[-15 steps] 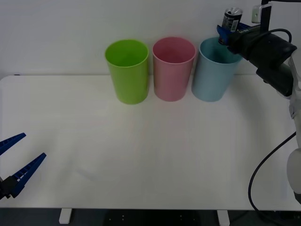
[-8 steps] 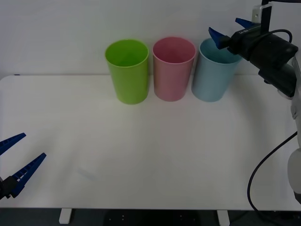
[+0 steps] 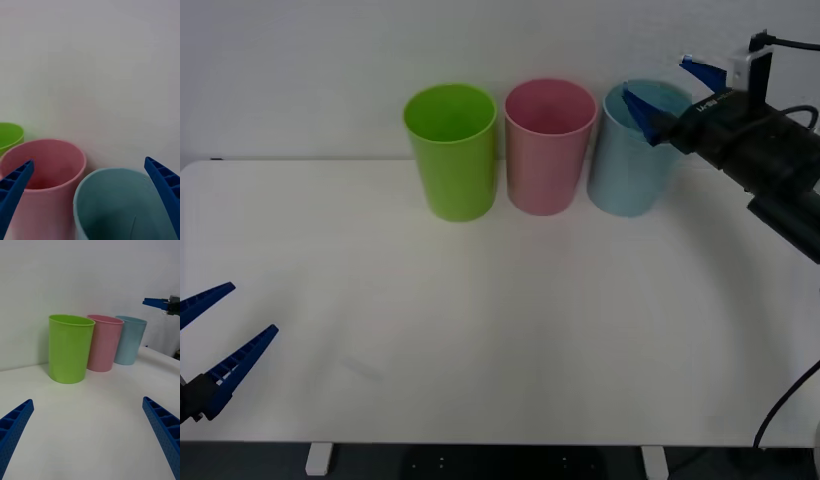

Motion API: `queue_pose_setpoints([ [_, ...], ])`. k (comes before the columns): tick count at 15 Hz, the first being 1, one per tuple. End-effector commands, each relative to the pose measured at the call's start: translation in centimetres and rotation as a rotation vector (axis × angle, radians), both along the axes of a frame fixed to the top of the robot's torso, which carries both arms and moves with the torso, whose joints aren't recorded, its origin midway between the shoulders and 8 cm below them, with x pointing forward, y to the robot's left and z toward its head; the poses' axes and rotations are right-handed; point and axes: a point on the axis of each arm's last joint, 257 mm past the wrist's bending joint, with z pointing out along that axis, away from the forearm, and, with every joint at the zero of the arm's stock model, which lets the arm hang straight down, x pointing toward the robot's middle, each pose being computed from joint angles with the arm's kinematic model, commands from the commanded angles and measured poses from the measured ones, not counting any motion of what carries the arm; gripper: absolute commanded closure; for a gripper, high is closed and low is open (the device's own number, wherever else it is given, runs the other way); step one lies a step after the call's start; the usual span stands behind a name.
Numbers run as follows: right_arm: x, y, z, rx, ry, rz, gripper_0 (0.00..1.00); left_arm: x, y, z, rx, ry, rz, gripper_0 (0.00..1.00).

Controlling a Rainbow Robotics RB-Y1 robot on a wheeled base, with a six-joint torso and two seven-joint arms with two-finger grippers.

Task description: Grasp the object on the table and drop it into the matching bin: aluminum can to the light blue bin, PET bottle to the pink bin.

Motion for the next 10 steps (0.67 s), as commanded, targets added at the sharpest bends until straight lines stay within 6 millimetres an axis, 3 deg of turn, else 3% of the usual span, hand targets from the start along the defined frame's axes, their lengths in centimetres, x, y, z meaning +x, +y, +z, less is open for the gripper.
queue_pose_setpoints([
  [1,-3.5,0.3,-1.4,-0.034,0.002,0.072,0.0,0.0,0.0,0.0,0.0,0.0,0.0,0.0],
  [6,-8.9,-0.1,-4.2,-0.083,0.022,0.158,0.0,0.0,0.0,0.0,0.0,0.0,0.0,0.0],
  [10,-12.0,-0.7,-6.3,-0.169,-0.012,0.167,0.0,0.0,0.0,0.0,0.0,0.0,0.0,0.0],
])
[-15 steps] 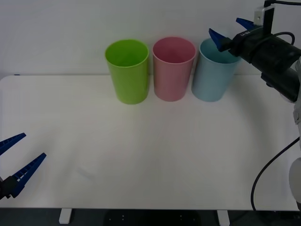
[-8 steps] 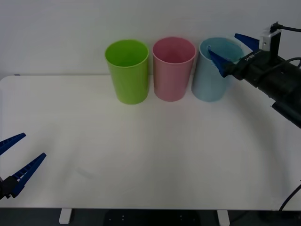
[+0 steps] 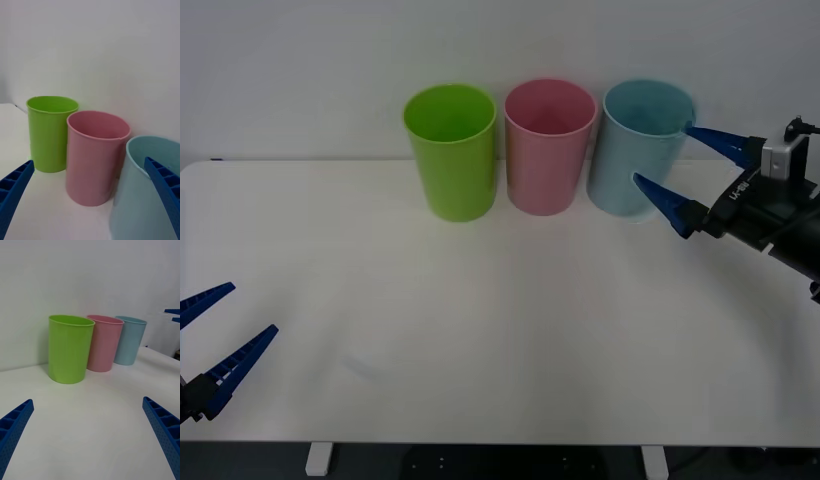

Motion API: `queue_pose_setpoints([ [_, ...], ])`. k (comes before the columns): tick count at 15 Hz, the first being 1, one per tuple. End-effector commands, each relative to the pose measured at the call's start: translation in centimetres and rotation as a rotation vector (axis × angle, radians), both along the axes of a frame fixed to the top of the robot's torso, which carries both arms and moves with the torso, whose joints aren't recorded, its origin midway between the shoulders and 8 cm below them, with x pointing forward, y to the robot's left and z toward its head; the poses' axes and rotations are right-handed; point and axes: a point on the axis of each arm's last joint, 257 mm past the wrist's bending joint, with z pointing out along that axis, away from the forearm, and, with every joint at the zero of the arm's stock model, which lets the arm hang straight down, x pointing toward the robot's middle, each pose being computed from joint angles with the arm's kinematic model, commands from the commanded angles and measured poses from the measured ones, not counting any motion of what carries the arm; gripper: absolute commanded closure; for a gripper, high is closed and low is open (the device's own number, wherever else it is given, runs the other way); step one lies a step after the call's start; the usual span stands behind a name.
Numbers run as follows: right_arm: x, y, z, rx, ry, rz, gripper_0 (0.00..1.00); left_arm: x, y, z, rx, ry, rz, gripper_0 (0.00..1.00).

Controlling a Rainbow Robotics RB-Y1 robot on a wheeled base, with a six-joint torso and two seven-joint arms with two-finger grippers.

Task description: Grasp the object on the table and drop it into the matching bin: aluminum can to the light blue bin, PET bottle to the pink bin.

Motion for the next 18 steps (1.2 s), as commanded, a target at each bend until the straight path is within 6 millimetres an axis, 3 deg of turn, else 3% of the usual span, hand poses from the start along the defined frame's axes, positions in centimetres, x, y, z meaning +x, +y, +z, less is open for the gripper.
queue_pose_setpoints([
  [1,-2.0,-0.3,-1.8,-0.07,-0.037,0.016,0.0,0.0,0.0,0.0,0.0,0.0,0.0,0.0],
  [11,-9.8,-0.5,-7.3,-0.104,0.075,0.077,0.0,0.0,0.0,0.0,0.0,0.0,0.0,0.0],
  [18,-13.0,0.0,-10.7,-0.159,0.161,0.136,0.0,0.0,0.0,0.0,0.0,0.0,0.0,0.0],
])
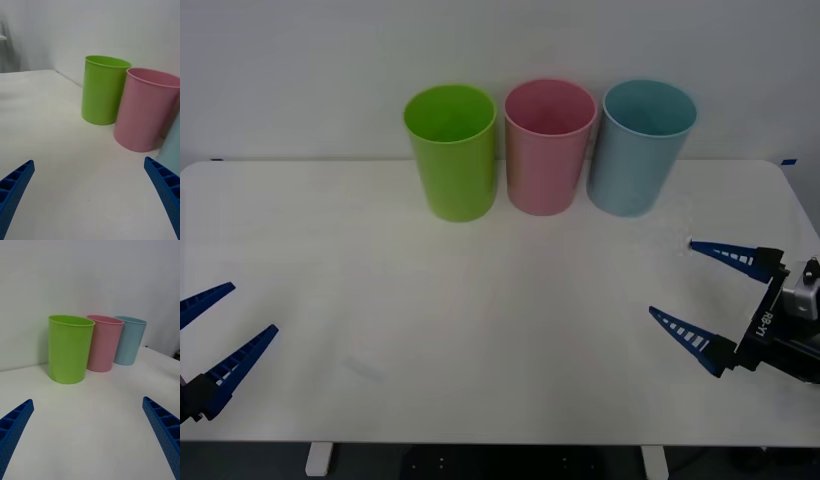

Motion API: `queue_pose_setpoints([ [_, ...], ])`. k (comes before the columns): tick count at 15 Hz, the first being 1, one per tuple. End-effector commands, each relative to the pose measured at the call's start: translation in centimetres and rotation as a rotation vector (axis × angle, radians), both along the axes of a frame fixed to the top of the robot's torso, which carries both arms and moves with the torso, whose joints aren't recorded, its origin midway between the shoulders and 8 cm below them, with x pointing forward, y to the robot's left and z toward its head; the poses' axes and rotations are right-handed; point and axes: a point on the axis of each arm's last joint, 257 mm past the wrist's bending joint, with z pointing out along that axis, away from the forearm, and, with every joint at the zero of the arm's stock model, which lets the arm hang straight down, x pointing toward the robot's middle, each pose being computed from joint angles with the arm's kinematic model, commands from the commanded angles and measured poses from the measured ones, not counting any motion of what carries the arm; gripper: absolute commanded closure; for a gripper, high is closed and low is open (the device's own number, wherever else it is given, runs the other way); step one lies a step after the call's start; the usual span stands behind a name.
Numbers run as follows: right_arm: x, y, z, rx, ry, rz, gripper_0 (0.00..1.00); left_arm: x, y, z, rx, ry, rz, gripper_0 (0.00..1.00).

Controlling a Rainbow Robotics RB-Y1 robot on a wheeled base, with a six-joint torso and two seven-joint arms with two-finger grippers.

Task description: Grasp the object on the table and drop it into the matching bin: aluminum can to the light blue bin, PET bottle to the pink bin.

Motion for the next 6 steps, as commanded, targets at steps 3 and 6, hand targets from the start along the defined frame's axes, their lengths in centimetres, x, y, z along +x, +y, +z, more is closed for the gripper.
queue_pose_setpoints([
  [3,-0.85,0.04,-1.74,-0.044,0.037,0.014,0.0,0.0,0.0,0.0,0.0,0.0,0.0,0.0],
  [6,-0.85,0.04,-1.74,-0.044,0.037,0.014,0.0,0.0,0.0,0.0,0.0,0.0,0.0,0.0],
])
